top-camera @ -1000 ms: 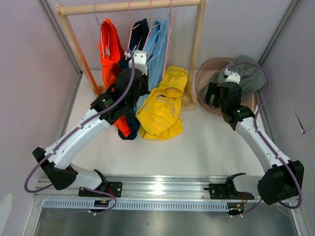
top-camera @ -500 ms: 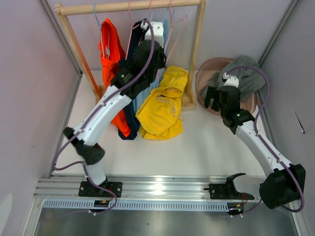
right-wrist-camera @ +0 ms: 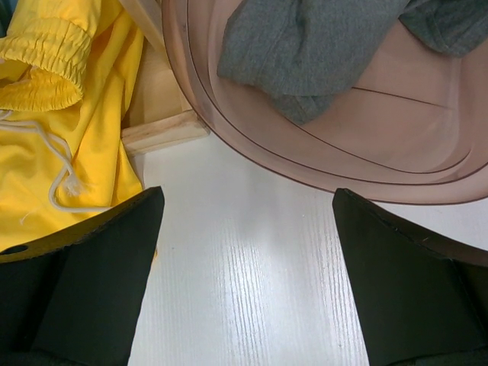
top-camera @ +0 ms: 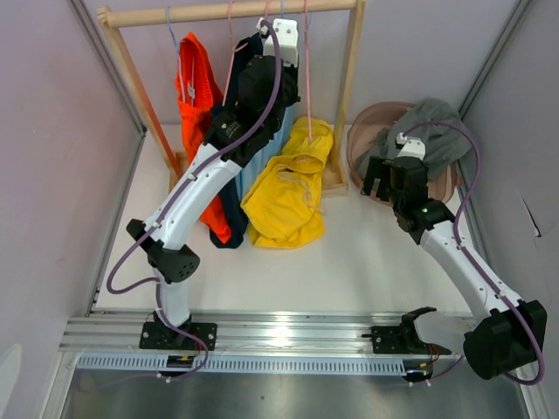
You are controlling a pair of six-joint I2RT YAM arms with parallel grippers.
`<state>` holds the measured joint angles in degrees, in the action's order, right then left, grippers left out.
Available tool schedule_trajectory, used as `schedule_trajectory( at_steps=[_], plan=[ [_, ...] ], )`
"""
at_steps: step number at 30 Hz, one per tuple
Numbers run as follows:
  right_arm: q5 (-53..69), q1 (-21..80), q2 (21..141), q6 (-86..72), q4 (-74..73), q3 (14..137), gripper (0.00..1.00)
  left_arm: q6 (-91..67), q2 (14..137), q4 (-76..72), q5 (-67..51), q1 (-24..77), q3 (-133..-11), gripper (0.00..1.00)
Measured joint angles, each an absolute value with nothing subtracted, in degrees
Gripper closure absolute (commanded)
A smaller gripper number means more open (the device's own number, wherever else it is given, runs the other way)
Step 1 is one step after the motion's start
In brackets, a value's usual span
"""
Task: Remove the shorts from the hanger
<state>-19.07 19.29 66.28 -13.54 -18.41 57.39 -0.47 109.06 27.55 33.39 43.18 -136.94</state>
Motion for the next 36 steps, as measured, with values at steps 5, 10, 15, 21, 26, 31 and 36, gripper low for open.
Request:
schedule_trajectory(
  at_steps=[5,10,15,21,26,31,36],
  plan=[
    [-19.14,19.40,66.28,-13.54,-18.35,56.80,0.01,0.10,110.15,24.99,29.50,40.56,-138.04,1.00],
    [-19.27,19.40,66.15,-13.56,-18.06,55.53,0.01,0.01,113.99,23.20,25.28,36.23,-140.62,1.00],
    [-19.27,19.40,66.11,-13.74,-17.96,54.87,0.01,-0.12,117.64,21.93,20.69,34.20,-141.23,1.00],
    [-19.14,19.38,66.08,-13.78,-16.80,54.61,0.01,-0.19,120.46,21.26,16.14,34.22,-141.25,1.00],
    [-18.74,19.27,66.11,-13.93,-16.03,54.57,0.01,-0.34,120.81,20.40,14.09,34.28,-141.51,1.00],
    [-18.44,18.92,66.17,-13.98,-15.70,54.52,0.01,-0.62,120.68,20.58,13.72,34.28,-141.14,0.75],
    [-17.93,18.90,66.30,-14.00,-15.53,54.52,0.01,-1.15,114.45,20.10,13.91,34.72,-130.41,0.38]
  ],
)
